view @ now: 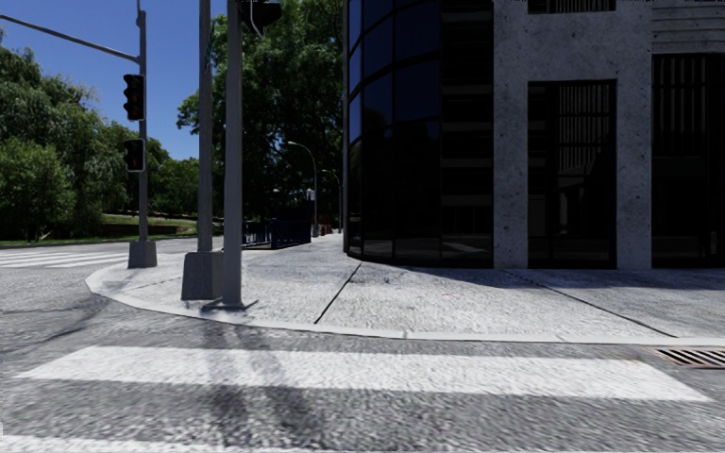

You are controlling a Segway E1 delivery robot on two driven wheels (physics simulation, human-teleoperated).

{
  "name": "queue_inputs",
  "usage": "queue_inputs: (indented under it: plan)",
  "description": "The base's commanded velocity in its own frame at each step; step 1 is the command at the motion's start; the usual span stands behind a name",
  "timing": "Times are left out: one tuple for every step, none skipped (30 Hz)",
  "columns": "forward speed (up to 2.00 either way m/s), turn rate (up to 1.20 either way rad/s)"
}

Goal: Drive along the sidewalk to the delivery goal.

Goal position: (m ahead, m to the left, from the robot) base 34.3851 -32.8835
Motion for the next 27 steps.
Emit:
queue_inputs:
  plan:
    - [2.00,0.00]
    - [2.00,0.00]
    - [2.00,0.00]
    - [2.00,0.00]
    - [2.00,0.00]
    - [2.00,0.00]
    - [2.00,0.00]
    - [2.00,0.00]
    - [2.00,0.00]
    - [2.00,0.00]
    - [2.00,0.00]
    - [2.00,0.00]
    - [2.00,0.00]
    - [2.00,0.00]
    - [2.00,0.00]
    - [2.00,0.00]
    - [2.00,0.00]
    - [2.00,0.00]
    - [2.00,0.00]
    - [2.00,0.00]
    - [2.00,0.00]
    - [2.00,0.00]
    - [2.00,0.00]
    - [2.00,0.00]
    - [2.00,0.00]
    - [2.00,0.00]
    - [1.99,0.00]
